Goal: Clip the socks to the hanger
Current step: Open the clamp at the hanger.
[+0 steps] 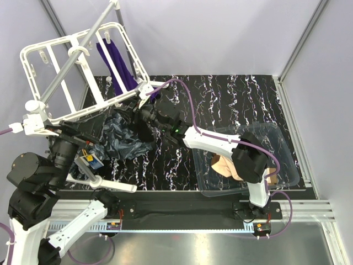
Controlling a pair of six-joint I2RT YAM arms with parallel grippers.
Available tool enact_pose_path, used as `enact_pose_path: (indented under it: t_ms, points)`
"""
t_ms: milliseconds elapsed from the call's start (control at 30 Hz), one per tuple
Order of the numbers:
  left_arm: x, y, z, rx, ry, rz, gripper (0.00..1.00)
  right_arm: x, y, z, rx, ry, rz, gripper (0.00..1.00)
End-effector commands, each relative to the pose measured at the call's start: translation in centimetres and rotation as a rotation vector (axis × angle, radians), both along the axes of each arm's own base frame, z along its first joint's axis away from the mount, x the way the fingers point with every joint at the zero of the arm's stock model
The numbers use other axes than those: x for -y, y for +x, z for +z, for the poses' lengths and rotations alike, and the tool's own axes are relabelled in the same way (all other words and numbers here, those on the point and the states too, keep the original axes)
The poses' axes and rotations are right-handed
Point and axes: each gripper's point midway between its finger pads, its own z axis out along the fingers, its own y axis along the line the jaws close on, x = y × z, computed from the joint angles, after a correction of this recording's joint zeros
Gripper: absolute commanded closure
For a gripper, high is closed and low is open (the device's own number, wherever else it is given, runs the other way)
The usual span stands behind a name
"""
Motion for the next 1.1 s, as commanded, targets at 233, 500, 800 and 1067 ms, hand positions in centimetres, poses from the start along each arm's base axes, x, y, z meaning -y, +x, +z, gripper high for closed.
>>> enact_pose_path:
  t_ms: [233, 500, 800, 1067]
  points:
    - [0.4, -0.2, 1.3, 0.036, -0.025, -0.026, 0.16, 0.2, -0.2, 0.4, -0.006, 0.065, 0.0, 0.46]
    - [0.9, 0.1, 1.2, 0.028, -0.024, -0.042, 0.16, 0.1, -0.2, 0.4, -0.015, 0.066, 0.012, 0.48]
    - [1.2, 0.4, 0.7, 0.015, -0.015, -0.047, 0.17, 0.4, -0.9, 0.8, -0.043, 0.067, 0.035, 0.77]
    - [1.9, 1.5, -1.2, -0.036, 0.015, -0.045, 0.18, 2.9, -3.2, 3.2, -0.154, 0.011, 0.066, 1.0]
